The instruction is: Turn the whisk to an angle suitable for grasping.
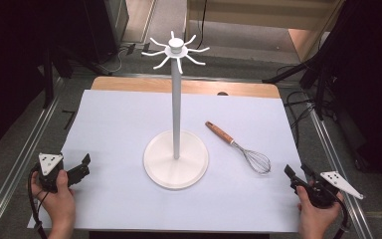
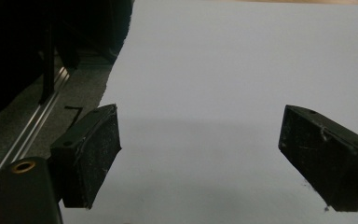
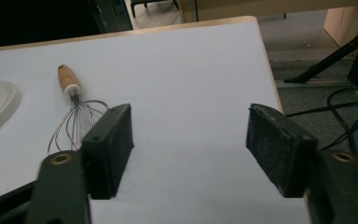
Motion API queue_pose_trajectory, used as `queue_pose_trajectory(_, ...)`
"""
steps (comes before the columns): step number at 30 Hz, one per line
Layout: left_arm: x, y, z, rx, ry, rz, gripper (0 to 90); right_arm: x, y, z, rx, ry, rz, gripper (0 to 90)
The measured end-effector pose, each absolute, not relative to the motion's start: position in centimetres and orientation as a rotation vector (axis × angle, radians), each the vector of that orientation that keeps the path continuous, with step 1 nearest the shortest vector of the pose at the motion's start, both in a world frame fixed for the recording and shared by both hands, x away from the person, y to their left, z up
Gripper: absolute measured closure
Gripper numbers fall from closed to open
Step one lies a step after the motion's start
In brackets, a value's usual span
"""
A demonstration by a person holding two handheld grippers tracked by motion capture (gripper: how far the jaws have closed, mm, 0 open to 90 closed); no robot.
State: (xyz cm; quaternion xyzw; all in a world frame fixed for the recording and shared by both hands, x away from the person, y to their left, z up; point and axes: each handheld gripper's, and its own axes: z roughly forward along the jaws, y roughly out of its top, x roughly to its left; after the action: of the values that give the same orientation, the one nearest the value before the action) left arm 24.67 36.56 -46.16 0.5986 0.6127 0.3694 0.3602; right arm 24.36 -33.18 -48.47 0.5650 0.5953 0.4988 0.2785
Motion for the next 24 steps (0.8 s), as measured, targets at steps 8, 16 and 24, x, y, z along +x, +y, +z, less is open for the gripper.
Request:
queue_pose_trajectory(8, 24.5, 36.6, -46.2, 1.538, 1.571, 0.955, 13.5, 25.0, -32.5, -47.2, 1.472, 1.636, 1.228, 46.1)
queue_pose_trajectory(16, 24.5, 36.5, -46.2, 1.545, 1.564, 0.966, 13.6, 25.4, -31.7, -46.2, 1.494, 1.798, 1.217, 37.1)
queue_pose_trajectory(24, 24.5, 36.4, -46.2, 1.547, 1.561, 0.972, 13.7, 26.6, -30.6, -44.7, 1.419, 1.971, 1.076, 30.7)
